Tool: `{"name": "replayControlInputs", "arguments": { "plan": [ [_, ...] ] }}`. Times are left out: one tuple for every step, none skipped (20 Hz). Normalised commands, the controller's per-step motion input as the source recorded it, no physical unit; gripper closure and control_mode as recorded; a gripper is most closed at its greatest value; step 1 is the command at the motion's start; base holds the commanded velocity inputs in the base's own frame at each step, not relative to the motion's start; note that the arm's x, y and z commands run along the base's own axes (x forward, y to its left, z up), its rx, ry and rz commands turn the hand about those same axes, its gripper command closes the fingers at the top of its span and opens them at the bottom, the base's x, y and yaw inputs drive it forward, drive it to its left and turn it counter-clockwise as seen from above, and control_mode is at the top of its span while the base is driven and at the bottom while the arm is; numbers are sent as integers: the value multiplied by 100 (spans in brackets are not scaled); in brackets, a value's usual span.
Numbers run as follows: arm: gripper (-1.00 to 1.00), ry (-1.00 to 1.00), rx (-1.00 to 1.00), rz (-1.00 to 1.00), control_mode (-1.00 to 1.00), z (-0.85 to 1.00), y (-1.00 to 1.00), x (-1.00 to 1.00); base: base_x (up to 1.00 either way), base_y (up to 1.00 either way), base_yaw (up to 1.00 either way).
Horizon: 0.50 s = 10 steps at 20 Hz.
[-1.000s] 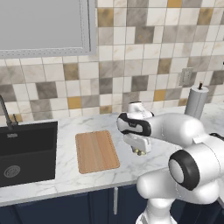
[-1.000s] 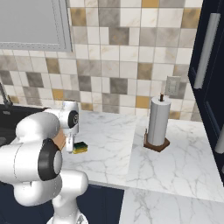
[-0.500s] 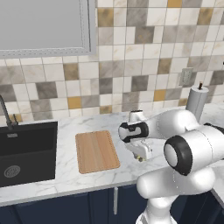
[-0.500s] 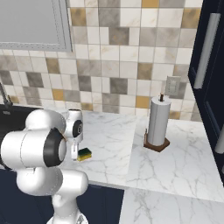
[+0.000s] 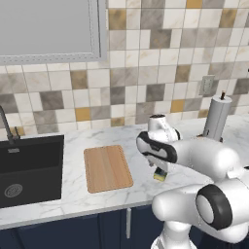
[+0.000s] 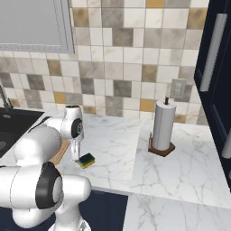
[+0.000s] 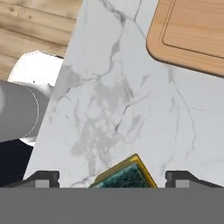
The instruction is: Pick up the sponge from the counter and clean the cutting board by briefly scrubbing or pressing down on the cutting board. Once finished, release the sponge.
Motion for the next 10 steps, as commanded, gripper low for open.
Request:
{"name": "replayControlInputs", "arguments": {
  "plan": [
    [-100,-28,-3,2,-100,84,-9,-45,0,0,0],
    [-100,-28,-3,3,-100,94,-4,-39,0,0,0],
    [-100,-22,-3,2,-100,95,-4,-37,0,0,0],
    [-100,-12,-3,0,-100,98,0,-32,0,0,0],
    [-100,-2,-3,0,-100,99,0,-28,0,0,0],
    [-100,-3,0,0,-100,98,0,-24,0,0,0],
    [-100,-5,0,1,-100,100,0,-24,0,0,0],
    [-100,-6,0,3,-100,100,0,-20,0,0,0],
    [-100,-11,-2,3,-100,100,0,-26,0,0,0],
    [-100,-4,-1,4,-100,99,0,-18,0,0,0]
  ]
}}
